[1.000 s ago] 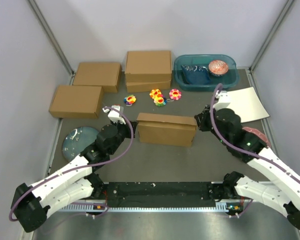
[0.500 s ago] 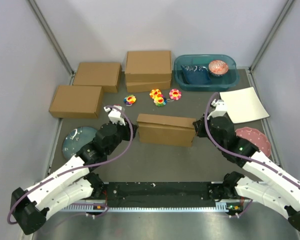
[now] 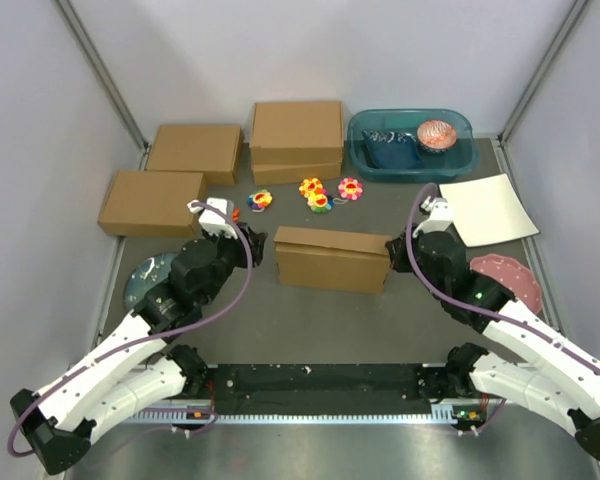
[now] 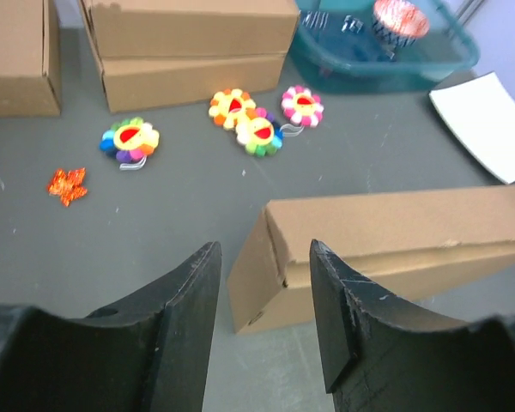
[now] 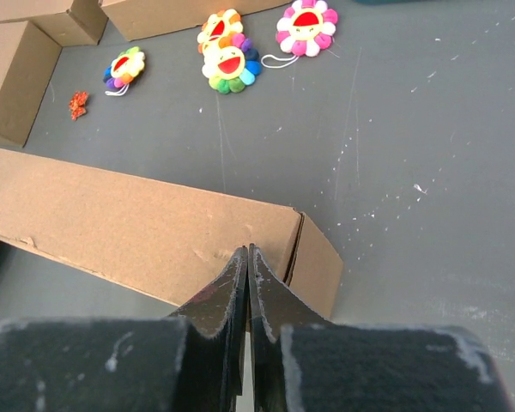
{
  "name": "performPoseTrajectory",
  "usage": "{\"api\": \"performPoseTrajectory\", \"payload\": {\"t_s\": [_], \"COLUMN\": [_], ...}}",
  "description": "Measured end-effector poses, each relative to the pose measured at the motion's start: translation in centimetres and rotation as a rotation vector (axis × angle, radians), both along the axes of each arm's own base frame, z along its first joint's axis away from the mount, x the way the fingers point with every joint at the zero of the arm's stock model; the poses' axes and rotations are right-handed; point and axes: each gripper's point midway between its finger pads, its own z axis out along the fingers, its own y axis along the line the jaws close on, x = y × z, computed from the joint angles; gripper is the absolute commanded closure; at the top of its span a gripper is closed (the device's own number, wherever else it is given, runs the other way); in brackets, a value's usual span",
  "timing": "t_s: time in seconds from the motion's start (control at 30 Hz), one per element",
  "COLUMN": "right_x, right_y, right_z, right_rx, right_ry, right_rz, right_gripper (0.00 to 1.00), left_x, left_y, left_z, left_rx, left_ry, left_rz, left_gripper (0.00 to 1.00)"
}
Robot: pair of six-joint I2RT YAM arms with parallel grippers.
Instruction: Fold the paper box
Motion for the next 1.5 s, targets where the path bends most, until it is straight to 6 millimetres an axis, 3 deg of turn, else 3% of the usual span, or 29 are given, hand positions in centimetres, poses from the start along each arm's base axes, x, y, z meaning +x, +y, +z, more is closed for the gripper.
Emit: {"api": "performPoseTrajectory", "payload": {"t_s": [0.13, 0.23, 0.33, 0.53, 0.77, 1.03, 1.13, 1.27, 1.5], "right_x": [0.0, 0.0, 0.0, -0.1, -0.5, 0.0, -0.1, -0.7, -1.4], "right_y": [0.0, 0.0, 0.0, -0.1, -0.4, -0.1, 0.0, 0.0, -0.1], "right_z": [0.0, 0.0, 0.0, 0.2, 0.7, 6.4, 5.1, -1.0, -0.1], "right_rx": [0.001, 0.001, 0.002, 0.007, -0.014, 0.018, 0.013, -0.009, 0.042], "right_ry": [0.000, 0.000, 0.000, -0.004, 0.008, -0.069, -0.049, 0.057, 0.040], "right_rz": [0.000, 0.000, -0.001, 0.000, 0.008, 0.018, 0.018, 0.015, 0.016], "right_gripper": [1.00, 1.00, 1.00, 1.00, 0.99, 0.99, 1.00, 1.00, 1.00], "left_x": [0.7, 1.7, 2.7, 2.7, 2.5, 2.5, 2.5, 2.5, 2.8], "left_y": [-0.8, -1.9, -3.2, -4.3, -4.3, -4.3, -4.4, -4.4, -4.6], "left_z": [2.3, 2.9, 1.7, -4.9, -4.9, -4.9, -4.9, -4.9, -5.0], "left_rx": [-0.070, -0.099, -0.091, -0.069, -0.148, -0.155, -0.158, -0.163, -0.167], "left_ry": [-0.075, -0.097, -0.072, 0.064, 0.048, 0.052, 0.054, 0.057, 0.059], "left_rz": [-0.006, -0.017, -0.034, -0.052, -0.044, -0.041, -0.040, -0.038, -0.039], "left_gripper": [0.63, 0.71, 0.79, 0.83, 0.83, 0.83, 0.83, 0.83, 0.82]}}
